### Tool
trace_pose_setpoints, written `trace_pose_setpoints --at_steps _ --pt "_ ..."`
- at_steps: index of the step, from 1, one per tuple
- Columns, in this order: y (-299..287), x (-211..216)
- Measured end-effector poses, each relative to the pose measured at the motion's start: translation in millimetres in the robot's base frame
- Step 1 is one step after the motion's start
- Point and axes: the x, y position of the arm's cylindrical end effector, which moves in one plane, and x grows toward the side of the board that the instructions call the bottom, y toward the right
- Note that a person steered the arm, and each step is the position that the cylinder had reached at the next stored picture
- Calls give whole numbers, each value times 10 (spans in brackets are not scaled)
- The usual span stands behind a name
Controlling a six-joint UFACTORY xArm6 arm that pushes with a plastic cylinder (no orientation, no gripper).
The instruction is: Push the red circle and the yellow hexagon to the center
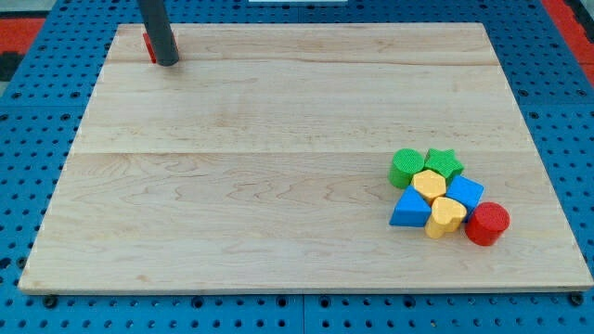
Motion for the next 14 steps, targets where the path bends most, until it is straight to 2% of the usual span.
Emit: trace_pose_setpoints --at_steps 2,3,5,7,8,9,10,12,14 --pt "-166 -148" --pt "365 39" --pt "2053 654" --pt "3738 1038" --pt "4422 1263" --pt "4848 1734" --pt "5068 2271" --pt "4982 3232" --pt "4459 3380"
